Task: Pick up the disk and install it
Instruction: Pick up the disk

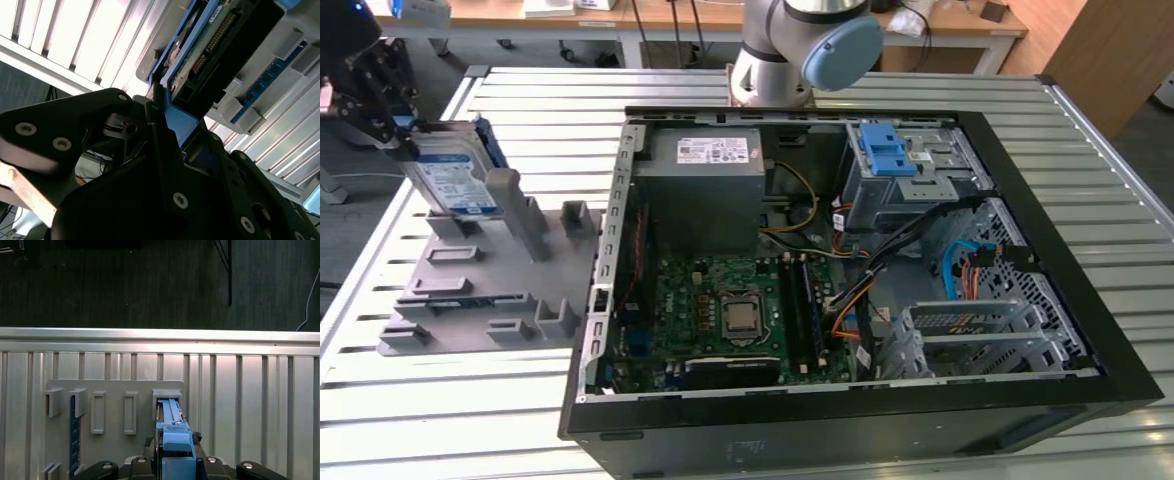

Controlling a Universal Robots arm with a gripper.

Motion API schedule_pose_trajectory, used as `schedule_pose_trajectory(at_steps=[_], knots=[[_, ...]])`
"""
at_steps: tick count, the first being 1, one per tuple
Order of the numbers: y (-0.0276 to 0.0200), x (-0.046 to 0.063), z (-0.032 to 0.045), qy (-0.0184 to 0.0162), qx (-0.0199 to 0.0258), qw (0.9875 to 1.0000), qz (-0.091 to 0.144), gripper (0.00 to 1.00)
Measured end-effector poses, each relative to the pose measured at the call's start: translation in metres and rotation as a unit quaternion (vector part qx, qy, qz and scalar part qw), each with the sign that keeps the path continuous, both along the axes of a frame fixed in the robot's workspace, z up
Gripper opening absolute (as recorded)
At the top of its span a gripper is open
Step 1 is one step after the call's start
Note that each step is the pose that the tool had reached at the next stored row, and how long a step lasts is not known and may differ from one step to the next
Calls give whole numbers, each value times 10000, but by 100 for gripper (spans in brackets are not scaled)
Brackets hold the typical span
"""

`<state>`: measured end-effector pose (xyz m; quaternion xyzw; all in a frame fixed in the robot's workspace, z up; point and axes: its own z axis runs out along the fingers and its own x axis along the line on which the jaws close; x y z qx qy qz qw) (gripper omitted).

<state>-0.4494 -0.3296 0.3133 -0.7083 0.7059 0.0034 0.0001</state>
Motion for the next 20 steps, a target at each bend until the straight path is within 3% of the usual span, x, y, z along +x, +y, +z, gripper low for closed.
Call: schedule_pose_trajectory(at_steps=[10,20], knots=[[0,0,147,0,0,10000,0,36],[0,0,161,1,0,10000,0,36]])
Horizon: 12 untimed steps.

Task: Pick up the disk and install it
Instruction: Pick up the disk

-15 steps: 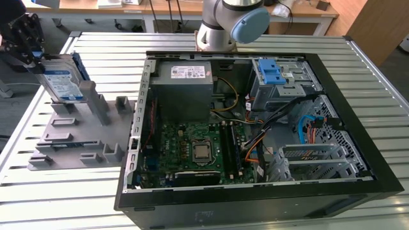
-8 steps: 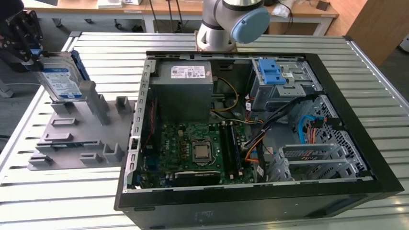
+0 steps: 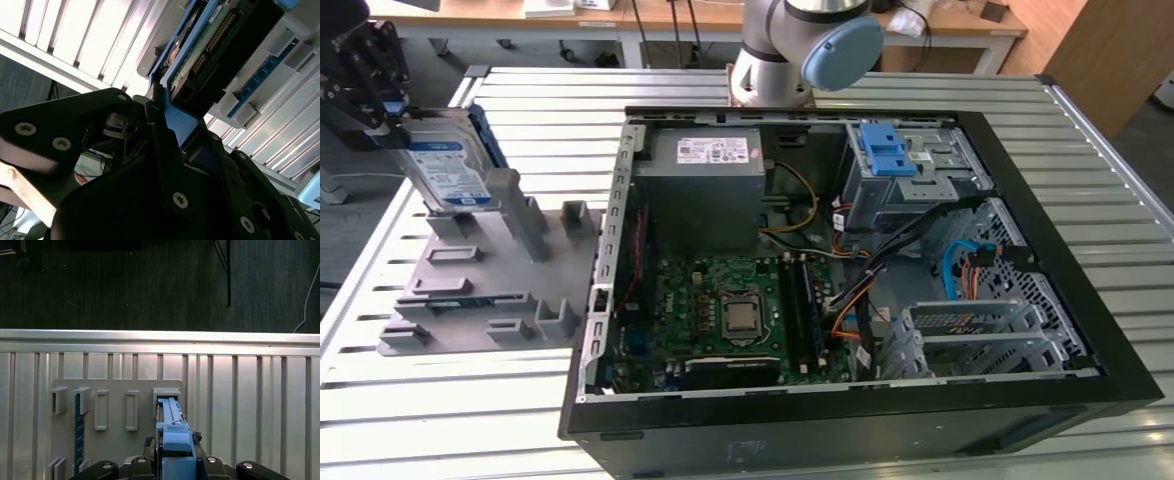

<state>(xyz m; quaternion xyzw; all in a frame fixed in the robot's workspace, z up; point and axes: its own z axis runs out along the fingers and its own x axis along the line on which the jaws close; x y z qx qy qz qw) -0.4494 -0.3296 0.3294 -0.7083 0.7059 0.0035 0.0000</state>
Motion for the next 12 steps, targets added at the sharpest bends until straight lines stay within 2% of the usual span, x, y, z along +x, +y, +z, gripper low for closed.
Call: schedule_pose_trajectory(at_steps=[12], knots=[[0,0,41,-1,1,10000,0,36]])
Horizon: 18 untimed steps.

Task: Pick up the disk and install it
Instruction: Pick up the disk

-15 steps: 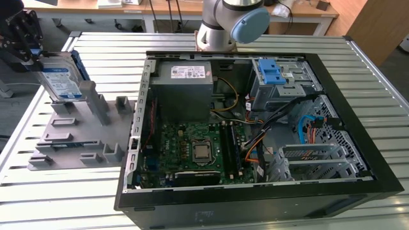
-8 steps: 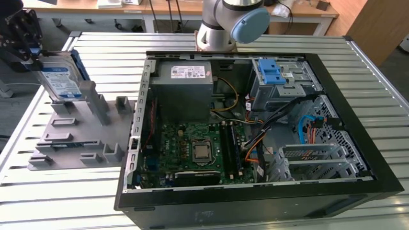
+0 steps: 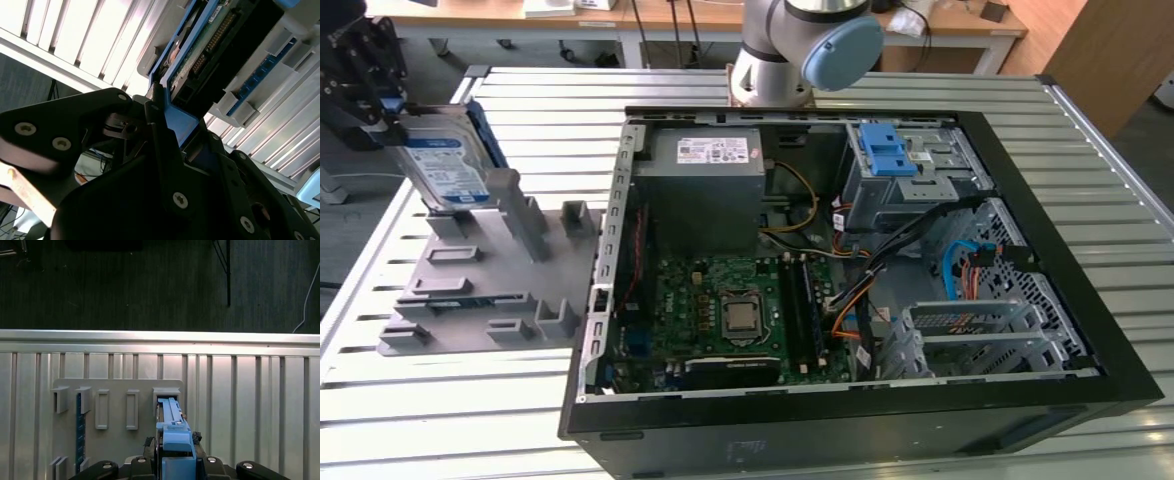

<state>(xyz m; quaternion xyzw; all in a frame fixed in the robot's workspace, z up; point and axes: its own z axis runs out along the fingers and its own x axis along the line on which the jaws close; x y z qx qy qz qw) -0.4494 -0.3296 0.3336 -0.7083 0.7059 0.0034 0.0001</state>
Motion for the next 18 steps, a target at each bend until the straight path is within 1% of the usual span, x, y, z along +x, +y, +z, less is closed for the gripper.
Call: schedule_pose_trajectory(at_steps=[18], knots=[[0,0,92,-1,1,10000,0,36]])
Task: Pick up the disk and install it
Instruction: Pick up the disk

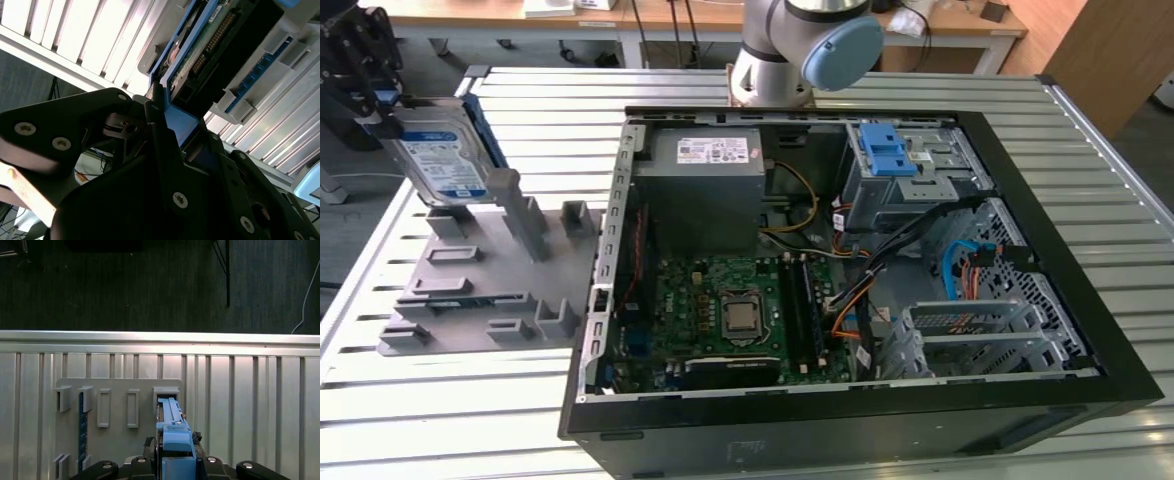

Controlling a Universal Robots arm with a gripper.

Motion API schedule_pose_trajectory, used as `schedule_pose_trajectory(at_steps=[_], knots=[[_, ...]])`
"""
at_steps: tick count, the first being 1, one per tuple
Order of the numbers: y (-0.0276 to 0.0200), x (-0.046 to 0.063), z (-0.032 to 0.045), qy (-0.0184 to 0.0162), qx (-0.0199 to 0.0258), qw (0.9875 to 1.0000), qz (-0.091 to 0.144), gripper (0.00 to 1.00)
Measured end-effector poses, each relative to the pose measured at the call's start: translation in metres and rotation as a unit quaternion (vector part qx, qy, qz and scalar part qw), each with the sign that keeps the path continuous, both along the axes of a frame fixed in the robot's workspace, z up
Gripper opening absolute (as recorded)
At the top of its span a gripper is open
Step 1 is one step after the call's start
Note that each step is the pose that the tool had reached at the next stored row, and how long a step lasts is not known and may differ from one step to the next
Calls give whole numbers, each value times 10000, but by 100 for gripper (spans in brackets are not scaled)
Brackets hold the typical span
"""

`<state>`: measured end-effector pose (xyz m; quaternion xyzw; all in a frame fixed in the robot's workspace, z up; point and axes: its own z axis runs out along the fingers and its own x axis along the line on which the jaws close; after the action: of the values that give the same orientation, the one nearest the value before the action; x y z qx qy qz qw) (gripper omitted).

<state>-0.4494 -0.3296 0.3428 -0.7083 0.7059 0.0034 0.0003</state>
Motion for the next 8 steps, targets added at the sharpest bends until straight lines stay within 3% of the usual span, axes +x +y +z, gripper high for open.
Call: schedule_pose_trajectory(at_steps=[8], knots=[[0,0,48,1,5,10000,0,36]])
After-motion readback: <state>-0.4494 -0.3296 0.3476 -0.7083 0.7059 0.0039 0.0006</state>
